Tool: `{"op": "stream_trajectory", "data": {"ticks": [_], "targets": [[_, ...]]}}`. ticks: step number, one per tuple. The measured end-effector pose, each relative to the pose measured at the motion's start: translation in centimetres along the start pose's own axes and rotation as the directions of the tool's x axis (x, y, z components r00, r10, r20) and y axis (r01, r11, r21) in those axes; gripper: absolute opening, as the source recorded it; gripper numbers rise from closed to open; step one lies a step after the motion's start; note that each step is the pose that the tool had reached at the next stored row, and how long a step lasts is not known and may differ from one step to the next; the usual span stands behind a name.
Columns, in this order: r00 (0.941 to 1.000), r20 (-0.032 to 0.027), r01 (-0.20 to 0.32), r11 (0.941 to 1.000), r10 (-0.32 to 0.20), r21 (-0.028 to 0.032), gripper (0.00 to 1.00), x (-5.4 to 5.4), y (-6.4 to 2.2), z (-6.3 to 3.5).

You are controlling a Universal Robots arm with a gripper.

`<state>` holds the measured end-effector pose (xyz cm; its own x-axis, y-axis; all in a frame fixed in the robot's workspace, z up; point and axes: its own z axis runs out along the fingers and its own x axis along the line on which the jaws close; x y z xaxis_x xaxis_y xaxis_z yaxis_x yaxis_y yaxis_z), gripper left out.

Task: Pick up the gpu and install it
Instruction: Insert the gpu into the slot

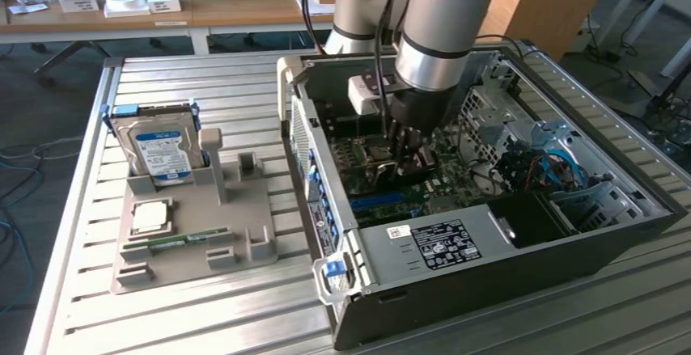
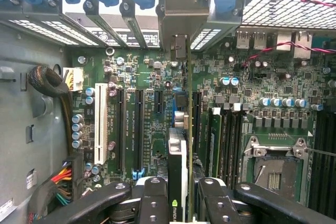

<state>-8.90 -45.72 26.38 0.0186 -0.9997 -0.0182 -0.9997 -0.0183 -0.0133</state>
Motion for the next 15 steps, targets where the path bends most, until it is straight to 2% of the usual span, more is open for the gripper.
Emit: {"op": "stream_trajectory", "data": {"ticks": [10, 15], "targets": [[1.0, 0.0, 0.0, 1.0, 0.0, 0.0, 0.27, 0.0, 0.26, 0.01], [1.0, 0.0, 0.0, 1.0, 0.0, 0.0, 0.27, 0.0, 0.27, 0.33]]}}
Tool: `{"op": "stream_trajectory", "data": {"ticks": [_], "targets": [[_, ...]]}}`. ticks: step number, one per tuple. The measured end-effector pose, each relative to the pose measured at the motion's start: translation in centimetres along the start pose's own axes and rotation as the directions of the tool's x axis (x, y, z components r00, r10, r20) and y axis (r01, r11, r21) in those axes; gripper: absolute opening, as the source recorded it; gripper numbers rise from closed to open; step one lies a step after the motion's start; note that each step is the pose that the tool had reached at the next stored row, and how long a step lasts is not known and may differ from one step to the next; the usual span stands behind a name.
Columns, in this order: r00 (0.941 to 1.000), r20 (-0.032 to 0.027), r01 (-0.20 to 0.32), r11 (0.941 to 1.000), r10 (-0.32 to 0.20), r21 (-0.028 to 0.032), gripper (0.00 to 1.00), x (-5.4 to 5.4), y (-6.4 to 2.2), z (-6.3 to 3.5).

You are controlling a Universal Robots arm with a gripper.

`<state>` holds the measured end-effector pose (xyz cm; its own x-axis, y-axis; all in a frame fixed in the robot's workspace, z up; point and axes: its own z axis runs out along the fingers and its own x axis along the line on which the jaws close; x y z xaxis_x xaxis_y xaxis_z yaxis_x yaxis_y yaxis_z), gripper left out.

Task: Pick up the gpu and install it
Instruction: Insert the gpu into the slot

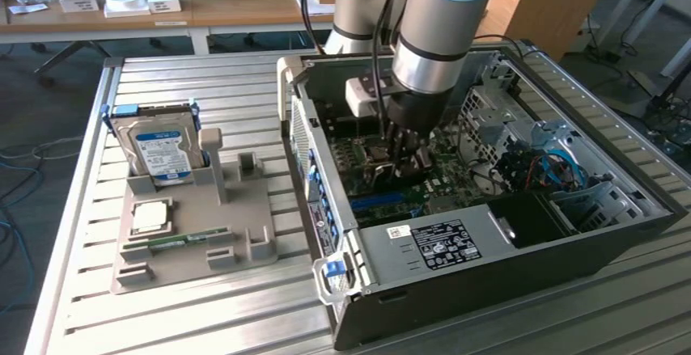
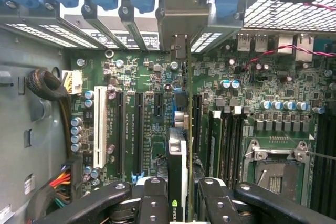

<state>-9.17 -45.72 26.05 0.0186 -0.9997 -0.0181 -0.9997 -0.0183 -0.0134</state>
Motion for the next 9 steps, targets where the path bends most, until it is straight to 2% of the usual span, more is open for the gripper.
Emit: {"op": "stream_trajectory", "data": {"ticks": [9], "targets": [[1.0, 0.0, 0.0, 1.0, 0.0, 0.0001, 0.27, 0.01, 0.11, 0.57]]}}
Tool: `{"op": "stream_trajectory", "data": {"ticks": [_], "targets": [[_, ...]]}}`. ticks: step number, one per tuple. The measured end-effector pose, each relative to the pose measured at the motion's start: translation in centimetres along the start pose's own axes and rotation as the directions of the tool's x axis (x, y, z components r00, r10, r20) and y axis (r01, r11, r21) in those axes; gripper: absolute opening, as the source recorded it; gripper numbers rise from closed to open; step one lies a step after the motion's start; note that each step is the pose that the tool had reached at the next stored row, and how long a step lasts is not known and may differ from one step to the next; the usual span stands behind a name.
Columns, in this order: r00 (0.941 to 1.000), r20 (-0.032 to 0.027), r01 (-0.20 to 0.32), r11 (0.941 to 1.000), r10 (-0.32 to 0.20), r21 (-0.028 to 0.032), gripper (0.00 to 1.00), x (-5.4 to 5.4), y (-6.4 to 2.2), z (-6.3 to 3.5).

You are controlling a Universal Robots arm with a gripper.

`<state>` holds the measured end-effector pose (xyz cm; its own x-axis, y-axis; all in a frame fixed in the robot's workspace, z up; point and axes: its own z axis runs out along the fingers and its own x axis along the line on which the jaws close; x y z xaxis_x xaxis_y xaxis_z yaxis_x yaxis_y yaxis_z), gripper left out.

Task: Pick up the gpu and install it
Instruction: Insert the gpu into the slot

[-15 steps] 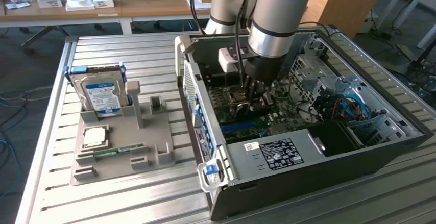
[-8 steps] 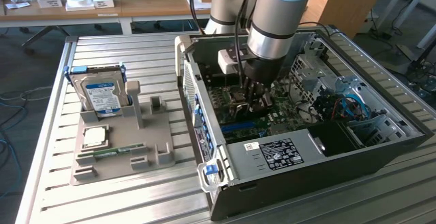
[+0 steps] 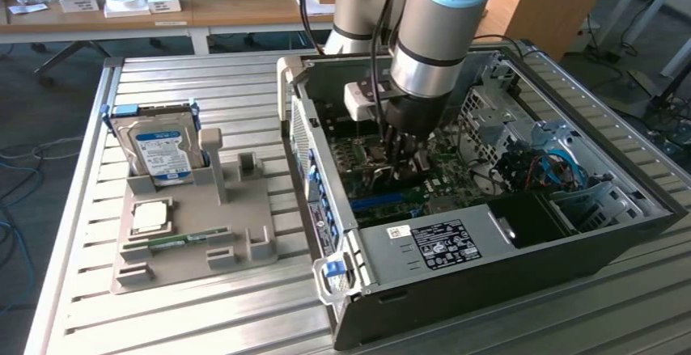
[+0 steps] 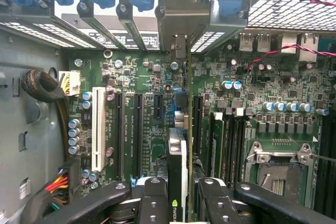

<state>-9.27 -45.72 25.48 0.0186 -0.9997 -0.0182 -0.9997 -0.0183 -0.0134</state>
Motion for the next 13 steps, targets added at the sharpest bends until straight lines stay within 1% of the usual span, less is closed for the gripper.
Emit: {"op": "stream_trajectory", "data": {"ticks": [9, 13], "targets": [[1.0, 0.0, 0.0, 1.0, 0.0, 0.0, 0.27, 0.01, 0.08, 0.46], [1.0, 0.0, 0.0, 1.0, 0.0, 0.0, 0.27, 0.01, 0.08, 0.48]]}}
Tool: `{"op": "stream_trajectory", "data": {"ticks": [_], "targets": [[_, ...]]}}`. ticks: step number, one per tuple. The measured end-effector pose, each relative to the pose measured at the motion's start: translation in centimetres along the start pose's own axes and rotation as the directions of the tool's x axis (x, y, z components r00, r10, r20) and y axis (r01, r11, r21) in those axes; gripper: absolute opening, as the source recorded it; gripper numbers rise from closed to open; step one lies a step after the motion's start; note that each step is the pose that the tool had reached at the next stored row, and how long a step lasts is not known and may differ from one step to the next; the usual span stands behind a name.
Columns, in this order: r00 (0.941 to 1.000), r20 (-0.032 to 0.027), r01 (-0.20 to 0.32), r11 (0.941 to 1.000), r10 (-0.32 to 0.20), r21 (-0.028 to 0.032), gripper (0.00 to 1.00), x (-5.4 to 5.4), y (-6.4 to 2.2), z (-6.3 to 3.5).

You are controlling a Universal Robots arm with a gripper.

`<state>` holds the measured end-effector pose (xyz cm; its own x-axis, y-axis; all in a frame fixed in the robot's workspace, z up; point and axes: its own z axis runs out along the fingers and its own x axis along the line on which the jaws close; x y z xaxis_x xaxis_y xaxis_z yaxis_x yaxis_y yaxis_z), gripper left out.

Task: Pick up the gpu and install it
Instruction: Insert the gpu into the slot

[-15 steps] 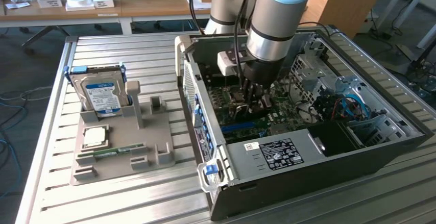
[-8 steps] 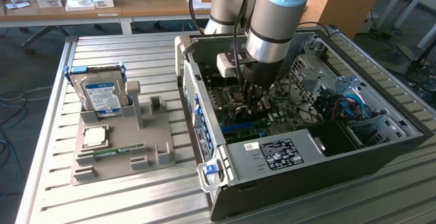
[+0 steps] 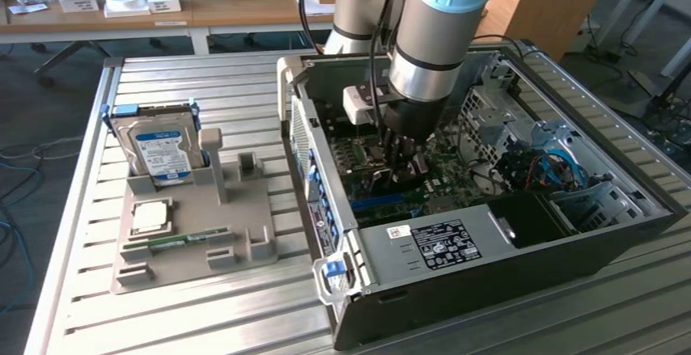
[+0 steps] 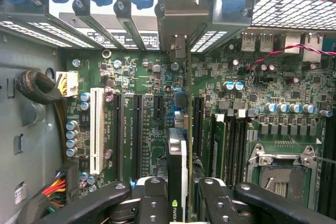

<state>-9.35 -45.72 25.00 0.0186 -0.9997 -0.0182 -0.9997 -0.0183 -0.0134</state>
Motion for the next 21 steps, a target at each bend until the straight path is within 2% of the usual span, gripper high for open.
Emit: {"op": "stream_trajectory", "data": {"ticks": [9, 16, 21], "targets": [[1.0, -0.003, -0.002, 1.0, 0.002, 0.0, 0.27, 0.0, -0.02, -0.06], [0.9999, -0.015, -0.004, 1.0, 0.004, -0.0002, 0.27, 0.02, -0.01, -0.07], [0.9999, -0.0164, -0.004, 1.0, 0.004, -0.0002, 0.27, 0.02, -0.19, -0.06]]}}
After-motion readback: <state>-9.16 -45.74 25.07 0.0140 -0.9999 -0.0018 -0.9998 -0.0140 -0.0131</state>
